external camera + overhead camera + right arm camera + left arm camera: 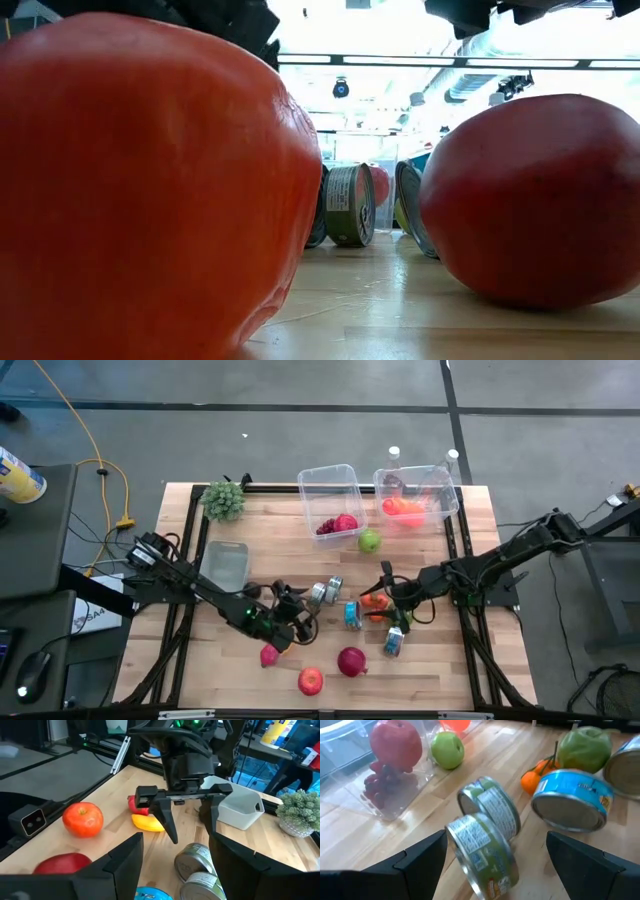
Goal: Pick & Place Food Item
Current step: Put the left green tuna can into the gray bin
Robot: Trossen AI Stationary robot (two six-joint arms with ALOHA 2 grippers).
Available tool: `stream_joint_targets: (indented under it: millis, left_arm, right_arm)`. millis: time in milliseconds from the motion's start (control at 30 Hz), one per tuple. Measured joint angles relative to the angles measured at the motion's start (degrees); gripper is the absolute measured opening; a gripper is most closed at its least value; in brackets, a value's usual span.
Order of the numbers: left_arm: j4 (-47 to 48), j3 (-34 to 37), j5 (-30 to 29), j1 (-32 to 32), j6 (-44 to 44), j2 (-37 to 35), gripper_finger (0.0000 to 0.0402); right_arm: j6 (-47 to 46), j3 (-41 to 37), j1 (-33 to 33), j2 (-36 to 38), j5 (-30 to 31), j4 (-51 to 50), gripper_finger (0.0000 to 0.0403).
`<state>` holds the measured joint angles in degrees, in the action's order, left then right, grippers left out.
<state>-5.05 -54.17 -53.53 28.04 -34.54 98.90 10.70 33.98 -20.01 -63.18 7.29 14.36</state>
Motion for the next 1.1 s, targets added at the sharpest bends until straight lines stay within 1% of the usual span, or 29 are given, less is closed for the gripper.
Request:
stream_joint_targets:
  millis: [67,167,233,600,733,900,1100]
  left_arm:
    - [-0.27,0.0,0.14,-0.32,-0.02,-0.08,0.0329]
    - [-0.12,0.0,3.07,-0.67,0.01,-0.08,0.0329]
    - [0.05,0.0,3.91,-0.8,1.32,-0.08,0.0329]
    - [0.98,0.02,4.15,-2.2,0.2,0.59,0.0329]
    - [0.9,0.07,2.01,-2.2,0.14,1.61,0.0329]
    - [0.29,0.02,2.41,-2.41,-0.44,3.79,0.0329]
    - [0.89,0.02,2.56,-2.74,0.41,4.12,0.0319]
  right_arm:
    - [0.0,0.0,0.0,0.0,0.0,0.15,0.0215]
    - [0.01,0.0,0.0,0.0,0.02,0.5,0.0215]
    - [0.02,0.0,0.0,0.0,0.02,0.47,0.0215]
    - [-0.27,0.0,0.0,0.0,0.02,-0.1,0.0215]
    - [-0.48,0.0,0.0,0.0,0.0,-0.53,0.0215]
    - [-4.06,0.0,0.0,0.0,0.0,-0.88,0.0215]
    - [-5.11,0.0,0.0,0.0,-0.02,-1.01,0.0215]
